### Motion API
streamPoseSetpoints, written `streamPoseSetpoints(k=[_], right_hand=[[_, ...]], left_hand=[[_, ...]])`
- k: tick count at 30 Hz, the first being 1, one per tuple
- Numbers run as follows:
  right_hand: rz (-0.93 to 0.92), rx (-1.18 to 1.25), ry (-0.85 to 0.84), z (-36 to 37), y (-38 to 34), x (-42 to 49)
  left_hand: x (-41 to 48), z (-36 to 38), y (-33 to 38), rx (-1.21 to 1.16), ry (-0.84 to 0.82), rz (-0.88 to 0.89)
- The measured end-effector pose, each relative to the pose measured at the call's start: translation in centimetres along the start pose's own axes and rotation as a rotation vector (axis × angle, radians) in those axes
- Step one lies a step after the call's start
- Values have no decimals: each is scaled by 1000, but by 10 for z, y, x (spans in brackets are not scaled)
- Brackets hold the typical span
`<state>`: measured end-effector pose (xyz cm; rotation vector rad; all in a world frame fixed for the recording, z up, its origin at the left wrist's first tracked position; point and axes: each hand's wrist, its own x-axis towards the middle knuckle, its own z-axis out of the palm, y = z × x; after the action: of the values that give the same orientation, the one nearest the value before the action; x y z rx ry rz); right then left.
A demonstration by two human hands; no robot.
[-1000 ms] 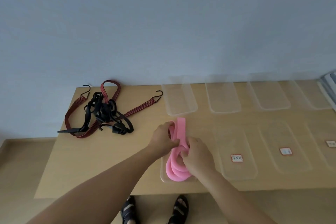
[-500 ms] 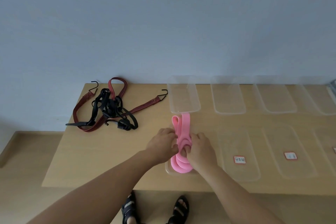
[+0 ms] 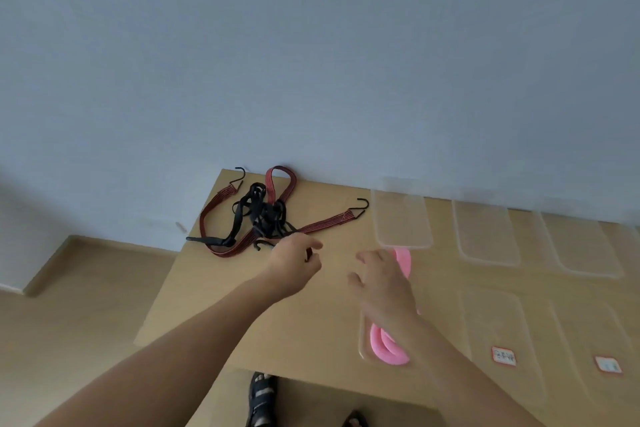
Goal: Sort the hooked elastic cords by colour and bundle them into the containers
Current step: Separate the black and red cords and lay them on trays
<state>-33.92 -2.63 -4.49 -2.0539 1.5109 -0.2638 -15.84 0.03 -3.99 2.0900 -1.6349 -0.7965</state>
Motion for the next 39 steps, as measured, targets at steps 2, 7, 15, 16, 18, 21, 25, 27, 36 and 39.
streamPoseSetpoints(k=[2,7,15,16,18,21,25,27,36,39], right_hand=[[-13,7,-31,8,-21,15],[-37,-39,-72,42,-67,49],[196,-172,-128,98,-99,85],[212,-193,-125,101,-101,87],[233,-187,-113,103,-105,90],[244,42,-128,88,-114,93],[87,293,-62,40,-135,89],[-24,347,-42,12,-150,82],[-201,491,171,-77,-178,53],[-185,533,346,-91,-171,51]], left_hand=[[2,-25,-19,-23,17,-50],[8,-70,-66,-52,47,-108],[21,-98,-110,-71,-8,-95],[24,-100,-112,-70,-23,-80],[29,-104,-114,-64,-51,-49],[42,-113,-113,-35,-60,24],[59,-128,-101,81,-133,250],[65,-134,-91,62,-184,321],[68,-171,-39,-241,-196,340],[64,-183,-29,-288,-289,266]])
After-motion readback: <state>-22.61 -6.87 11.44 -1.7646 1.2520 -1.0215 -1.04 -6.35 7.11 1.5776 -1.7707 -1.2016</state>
